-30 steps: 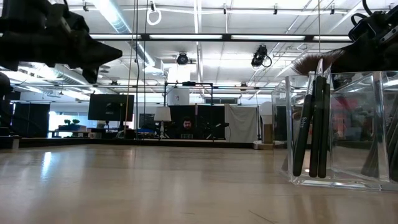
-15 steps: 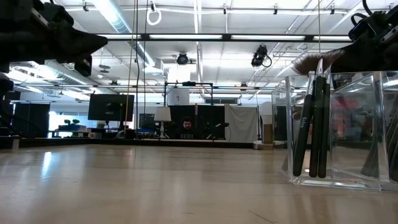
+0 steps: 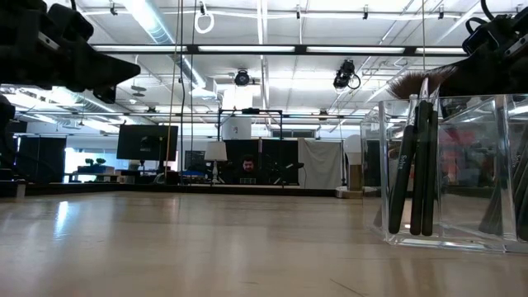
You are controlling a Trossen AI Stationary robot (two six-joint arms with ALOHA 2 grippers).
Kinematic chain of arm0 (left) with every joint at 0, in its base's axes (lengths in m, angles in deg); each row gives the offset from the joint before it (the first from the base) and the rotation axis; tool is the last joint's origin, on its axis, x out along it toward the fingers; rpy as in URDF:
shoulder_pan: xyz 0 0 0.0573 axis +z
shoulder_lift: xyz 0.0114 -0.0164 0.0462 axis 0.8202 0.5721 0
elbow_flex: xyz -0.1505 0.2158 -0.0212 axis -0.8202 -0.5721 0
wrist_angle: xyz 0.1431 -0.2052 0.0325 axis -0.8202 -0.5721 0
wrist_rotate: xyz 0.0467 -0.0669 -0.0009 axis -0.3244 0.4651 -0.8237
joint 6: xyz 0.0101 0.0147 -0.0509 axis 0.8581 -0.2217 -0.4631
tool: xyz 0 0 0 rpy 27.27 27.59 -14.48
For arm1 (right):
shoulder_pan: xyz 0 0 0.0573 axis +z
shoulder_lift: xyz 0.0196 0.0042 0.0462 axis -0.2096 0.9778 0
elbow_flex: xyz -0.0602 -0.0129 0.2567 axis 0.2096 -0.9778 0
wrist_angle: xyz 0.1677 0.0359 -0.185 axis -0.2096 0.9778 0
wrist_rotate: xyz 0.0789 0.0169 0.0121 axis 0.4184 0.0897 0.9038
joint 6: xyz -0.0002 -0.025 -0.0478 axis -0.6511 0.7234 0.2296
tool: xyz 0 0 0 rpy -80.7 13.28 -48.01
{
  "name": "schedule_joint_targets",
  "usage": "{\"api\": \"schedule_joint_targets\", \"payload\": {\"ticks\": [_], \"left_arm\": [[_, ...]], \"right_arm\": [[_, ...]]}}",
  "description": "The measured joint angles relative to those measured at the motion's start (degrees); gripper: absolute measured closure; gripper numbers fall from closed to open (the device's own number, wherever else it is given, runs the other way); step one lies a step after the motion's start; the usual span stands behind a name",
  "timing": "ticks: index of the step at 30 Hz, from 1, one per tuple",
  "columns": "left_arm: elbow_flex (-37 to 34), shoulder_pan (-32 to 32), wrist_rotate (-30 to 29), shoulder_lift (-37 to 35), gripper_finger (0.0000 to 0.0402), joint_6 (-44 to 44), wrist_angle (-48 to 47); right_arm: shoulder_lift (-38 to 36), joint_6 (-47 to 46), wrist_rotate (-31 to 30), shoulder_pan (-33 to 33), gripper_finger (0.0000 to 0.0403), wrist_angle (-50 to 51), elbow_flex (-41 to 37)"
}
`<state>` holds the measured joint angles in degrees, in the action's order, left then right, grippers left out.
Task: Put items in baskets/containers
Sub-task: Return to Home Position
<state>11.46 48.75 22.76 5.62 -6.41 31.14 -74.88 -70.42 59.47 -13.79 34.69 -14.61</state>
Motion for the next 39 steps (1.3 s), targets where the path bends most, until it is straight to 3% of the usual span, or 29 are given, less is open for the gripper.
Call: {"api": "schedule_joint_targets", "payload": {"ticks": [7,11,15,39], "left_arm": [[0.0,4.54,-0.03,-0.07,0.0399,0.42,-0.24],[-0.02,8.81,6.92,-0.04,0.04,-1.62,-0.92],[-0.02,11.05,6.63,0.01,0.0396,-2.8,-1.45],[-0.07,11.02,6.46,1.97,0.0383,-12.1,-0.47]], "right_arm": [[0.0,0.0,0.0,0.02,0.0376,0.0,0.02],[0.0,0.0,0.0,0.02,0.0376,0.0,0.02],[0.0,0.02,0.0,0.02,0.0376,0.0,0.02],[-1.67,0.04,0.01,0.31,0.0376,-0.42,0.05]]}}
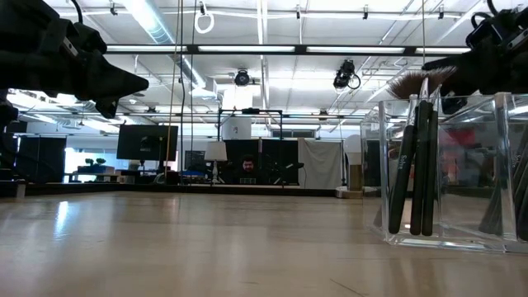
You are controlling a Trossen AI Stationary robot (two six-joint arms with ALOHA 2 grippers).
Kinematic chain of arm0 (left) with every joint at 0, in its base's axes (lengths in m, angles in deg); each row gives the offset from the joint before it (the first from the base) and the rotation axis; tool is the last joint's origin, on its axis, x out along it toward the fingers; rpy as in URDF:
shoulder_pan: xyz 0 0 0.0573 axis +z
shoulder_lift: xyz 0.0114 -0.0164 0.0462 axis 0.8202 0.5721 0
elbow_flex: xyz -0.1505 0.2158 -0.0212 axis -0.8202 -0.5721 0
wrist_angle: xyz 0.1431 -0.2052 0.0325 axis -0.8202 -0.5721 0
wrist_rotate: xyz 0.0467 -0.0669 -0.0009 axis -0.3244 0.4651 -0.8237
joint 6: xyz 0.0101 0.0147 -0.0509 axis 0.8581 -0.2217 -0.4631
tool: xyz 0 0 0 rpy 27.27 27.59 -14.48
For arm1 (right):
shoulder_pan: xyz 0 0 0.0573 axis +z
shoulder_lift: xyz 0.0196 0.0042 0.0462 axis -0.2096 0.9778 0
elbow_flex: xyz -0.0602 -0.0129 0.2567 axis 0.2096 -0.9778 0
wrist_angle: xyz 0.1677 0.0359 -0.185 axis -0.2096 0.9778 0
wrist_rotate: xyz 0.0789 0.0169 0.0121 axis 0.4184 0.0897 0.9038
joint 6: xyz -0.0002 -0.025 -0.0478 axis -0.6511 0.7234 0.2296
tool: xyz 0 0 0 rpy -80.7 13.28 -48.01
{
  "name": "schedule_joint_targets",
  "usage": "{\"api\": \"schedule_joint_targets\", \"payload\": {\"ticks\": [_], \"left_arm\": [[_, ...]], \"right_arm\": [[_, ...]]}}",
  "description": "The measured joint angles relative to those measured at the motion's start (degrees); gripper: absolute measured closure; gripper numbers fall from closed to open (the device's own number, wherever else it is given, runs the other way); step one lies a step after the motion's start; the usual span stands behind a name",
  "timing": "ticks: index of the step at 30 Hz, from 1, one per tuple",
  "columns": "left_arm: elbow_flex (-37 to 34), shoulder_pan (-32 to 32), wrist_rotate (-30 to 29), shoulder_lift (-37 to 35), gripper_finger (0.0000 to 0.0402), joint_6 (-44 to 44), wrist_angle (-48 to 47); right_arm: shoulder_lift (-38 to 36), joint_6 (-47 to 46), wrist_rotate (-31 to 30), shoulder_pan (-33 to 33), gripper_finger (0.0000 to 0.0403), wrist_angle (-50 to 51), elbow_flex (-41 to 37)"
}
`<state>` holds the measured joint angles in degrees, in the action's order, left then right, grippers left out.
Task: Put items in baskets/containers
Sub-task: Return to Home Position
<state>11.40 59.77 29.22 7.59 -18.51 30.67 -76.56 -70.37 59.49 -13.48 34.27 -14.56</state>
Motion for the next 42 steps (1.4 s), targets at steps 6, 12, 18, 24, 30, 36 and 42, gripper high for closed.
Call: {"api": "schedule_joint_targets", "payload": {"ticks": [6,12,18,24,30,36,42], "left_arm": [[0.0,0.0,0.02,0.0,0.0383,0.01,0.09],[0.0,0.0,0.03,0.0,0.0383,0.01,0.14],[0.0,0.0,0.04,0.0,0.0383,0.0,0.19],[0.0,0.0,0.04,0.0,0.0383,0.0,0.24],[0.0,0.0,0.07,0.0,0.0383,0.0,0.28],[0.0,0.0,0.07,0.0,0.0383,0.0,0.28],[0.0,0.0,0.07,0.0,0.0383,0.0,0.28]], "right_arm": [[0.08,0.0,0.01,-0.07,0.0376,-2.35,0.08],[0.53,-0.02,0.01,-0.07,0.0376,-2.05,0.06],[0.51,6.05,-0.01,-0.07,0.0376,-1.34,0.04],[0.51,10.38,0.0,-0.07,0.0376,-1.17,-0.01],[0.51,8.18,0.01,-0.07,0.0376,-1.17,-0.01],[0.51,7.43,0.01,-0.07,0.0376,-1.17,-0.01],[0.51,7.43,0.01,-0.07,0.0376,-1.17,-0.01]]}}
